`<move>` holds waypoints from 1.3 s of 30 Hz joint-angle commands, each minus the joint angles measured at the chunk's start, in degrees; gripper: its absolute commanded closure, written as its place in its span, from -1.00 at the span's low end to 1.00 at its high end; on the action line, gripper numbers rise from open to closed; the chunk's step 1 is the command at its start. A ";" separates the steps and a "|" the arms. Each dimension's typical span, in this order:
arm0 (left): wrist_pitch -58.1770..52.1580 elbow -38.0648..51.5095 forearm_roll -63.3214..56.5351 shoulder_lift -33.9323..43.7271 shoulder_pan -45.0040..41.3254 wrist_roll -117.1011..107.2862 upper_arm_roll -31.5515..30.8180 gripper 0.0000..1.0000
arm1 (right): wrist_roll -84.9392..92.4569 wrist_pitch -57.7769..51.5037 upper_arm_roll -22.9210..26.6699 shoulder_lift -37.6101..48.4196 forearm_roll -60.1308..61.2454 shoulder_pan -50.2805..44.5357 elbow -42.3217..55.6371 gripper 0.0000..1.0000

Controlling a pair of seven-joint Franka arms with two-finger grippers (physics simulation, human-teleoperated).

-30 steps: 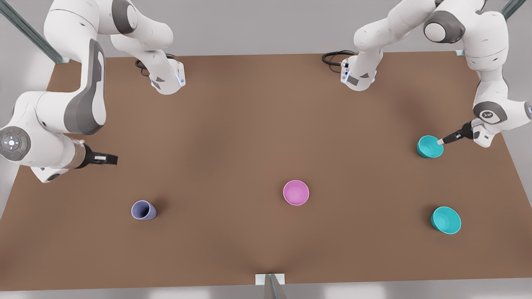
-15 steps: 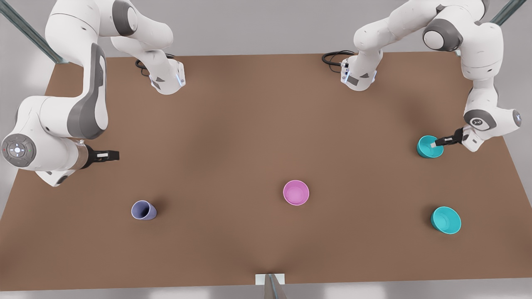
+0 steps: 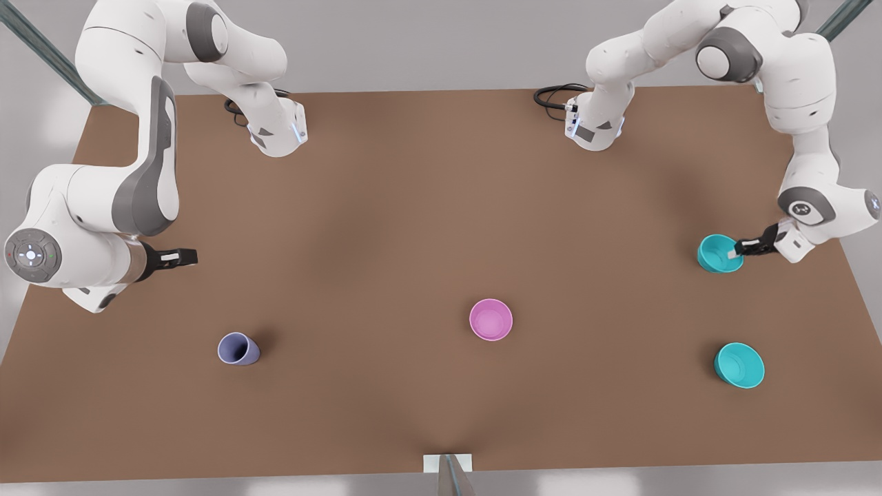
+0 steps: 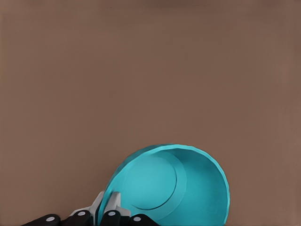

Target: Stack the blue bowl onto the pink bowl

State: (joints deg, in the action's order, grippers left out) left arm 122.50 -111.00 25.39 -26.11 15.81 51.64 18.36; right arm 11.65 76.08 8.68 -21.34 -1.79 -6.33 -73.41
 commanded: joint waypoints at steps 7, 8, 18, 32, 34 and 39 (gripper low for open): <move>-9.73 20.46 4.94 -8.78 -37.87 -59.10 -1.92 0.57 | 3.38 -0.15 0.11 -0.37 -0.06 0.00 0.02 -1.00; -9.73 25.47 4.85 -11.86 -39.37 -65.61 -3.24 0.57 | 3.38 -0.15 0.11 -0.37 -0.06 0.00 0.02 -1.00; -7.10 37.96 4.06 -21.44 -43.41 -86.89 -9.13 0.57 | 3.73 -0.59 0.55 -0.63 -0.41 0.00 -0.42 -1.00; -8.15 37.08 3.88 -21.18 -44.20 -86.71 -9.66 0.57 | 3.47 -0.41 0.55 -1.07 -0.41 -0.09 -0.86 -1.00; -8.77 37.08 3.79 -21.18 -44.20 -86.80 -9.66 0.57 | 3.47 -0.41 0.55 -1.07 -0.41 -0.18 -0.77 -1.00; -9.38 37.08 3.79 -21.18 -44.29 -86.80 -9.66 0.57 | 3.38 -0.32 0.55 -1.25 -0.32 -0.18 -0.86 -1.00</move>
State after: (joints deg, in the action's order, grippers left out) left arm 113.70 -73.94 28.99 -47.36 -28.47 -22.82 8.70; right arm 14.74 75.71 9.23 -22.65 -2.18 -6.57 -74.29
